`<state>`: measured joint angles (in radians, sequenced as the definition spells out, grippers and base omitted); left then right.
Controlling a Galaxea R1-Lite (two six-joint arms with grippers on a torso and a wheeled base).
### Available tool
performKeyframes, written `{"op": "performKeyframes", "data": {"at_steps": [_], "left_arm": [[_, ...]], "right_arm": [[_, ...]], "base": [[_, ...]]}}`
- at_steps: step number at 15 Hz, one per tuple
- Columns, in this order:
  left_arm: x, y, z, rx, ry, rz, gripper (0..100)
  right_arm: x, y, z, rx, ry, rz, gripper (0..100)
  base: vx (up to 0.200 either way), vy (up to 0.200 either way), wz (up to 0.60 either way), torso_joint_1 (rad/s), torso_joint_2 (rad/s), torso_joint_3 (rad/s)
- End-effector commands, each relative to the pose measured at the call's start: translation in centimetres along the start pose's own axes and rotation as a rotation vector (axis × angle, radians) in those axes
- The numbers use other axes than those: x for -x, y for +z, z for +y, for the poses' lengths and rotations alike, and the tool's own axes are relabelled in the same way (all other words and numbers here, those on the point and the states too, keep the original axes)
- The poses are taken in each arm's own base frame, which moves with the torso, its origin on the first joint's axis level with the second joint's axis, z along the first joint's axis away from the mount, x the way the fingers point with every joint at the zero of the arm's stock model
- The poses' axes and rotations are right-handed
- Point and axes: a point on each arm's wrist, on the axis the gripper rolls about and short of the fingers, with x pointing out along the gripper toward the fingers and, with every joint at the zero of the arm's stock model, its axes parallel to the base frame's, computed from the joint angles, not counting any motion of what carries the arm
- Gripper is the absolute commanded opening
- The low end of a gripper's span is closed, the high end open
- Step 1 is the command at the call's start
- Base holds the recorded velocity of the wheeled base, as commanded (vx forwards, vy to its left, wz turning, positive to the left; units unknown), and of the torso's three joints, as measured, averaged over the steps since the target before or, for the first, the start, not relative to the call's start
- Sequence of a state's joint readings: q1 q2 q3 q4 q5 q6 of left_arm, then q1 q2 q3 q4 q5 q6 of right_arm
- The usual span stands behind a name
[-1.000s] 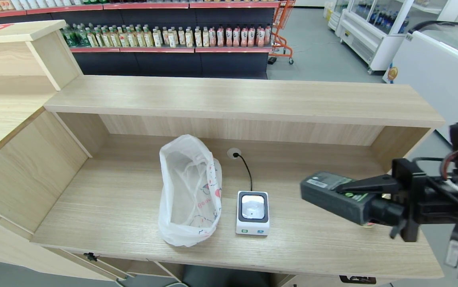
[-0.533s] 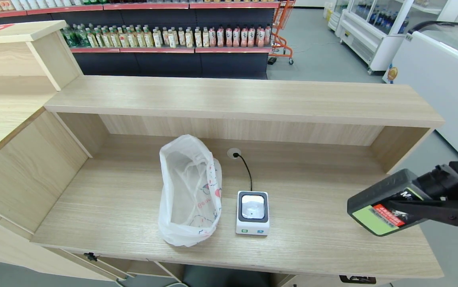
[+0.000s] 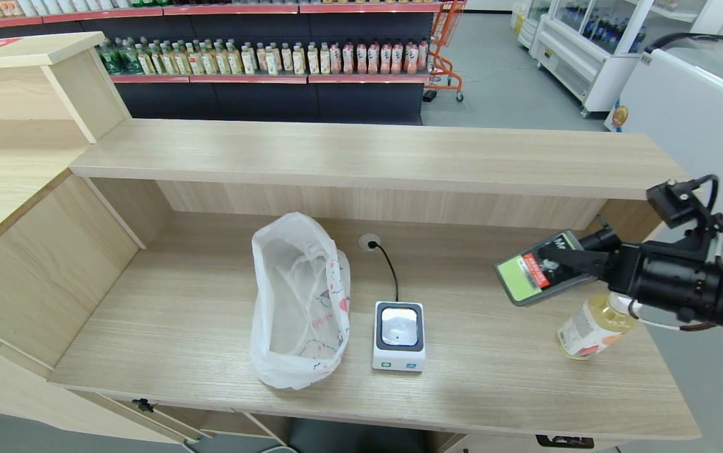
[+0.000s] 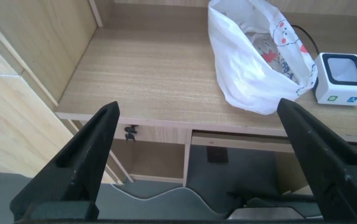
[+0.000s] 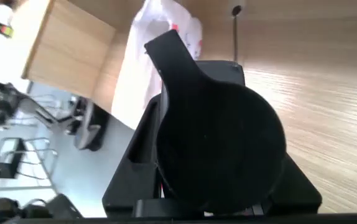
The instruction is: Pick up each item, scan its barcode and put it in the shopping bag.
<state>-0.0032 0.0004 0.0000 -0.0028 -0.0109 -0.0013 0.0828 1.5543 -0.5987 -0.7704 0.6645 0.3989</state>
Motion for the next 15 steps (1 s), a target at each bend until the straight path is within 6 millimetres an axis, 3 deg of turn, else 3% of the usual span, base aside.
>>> {"op": "performKeyframes", "data": {"at_steps": [1,5,11,15], "left_arm": [[0.0,0.0,0.0,0.002,0.000,0.001,100],[0.0,0.0,0.0,0.000,0.000,0.001,100],[0.0,0.0,0.0,0.003,0.000,0.001,100],[0.0,0.0,0.0,0.009,0.000,0.001,100]], "right_arm": [[-3.3,-2.6,-0.8,-0.074,0.027,0.101,0],[-4.1,-4.5,0.6,-0.081,0.075,0.173,0],[-4.9,-5.1,0.4,-0.083,0.040,0.187,0],[-5.4,-5.4,0.7,-0.077,0.038,0.194,0]], "base": [[0.000,0.000,0.00,0.000,0.00,0.000],[0.000,0.000,0.00,0.000,0.00,0.000],[0.000,0.000,0.00,0.000,0.00,0.000],[0.000,0.200,0.00,-0.003,0.00,0.002]]}}
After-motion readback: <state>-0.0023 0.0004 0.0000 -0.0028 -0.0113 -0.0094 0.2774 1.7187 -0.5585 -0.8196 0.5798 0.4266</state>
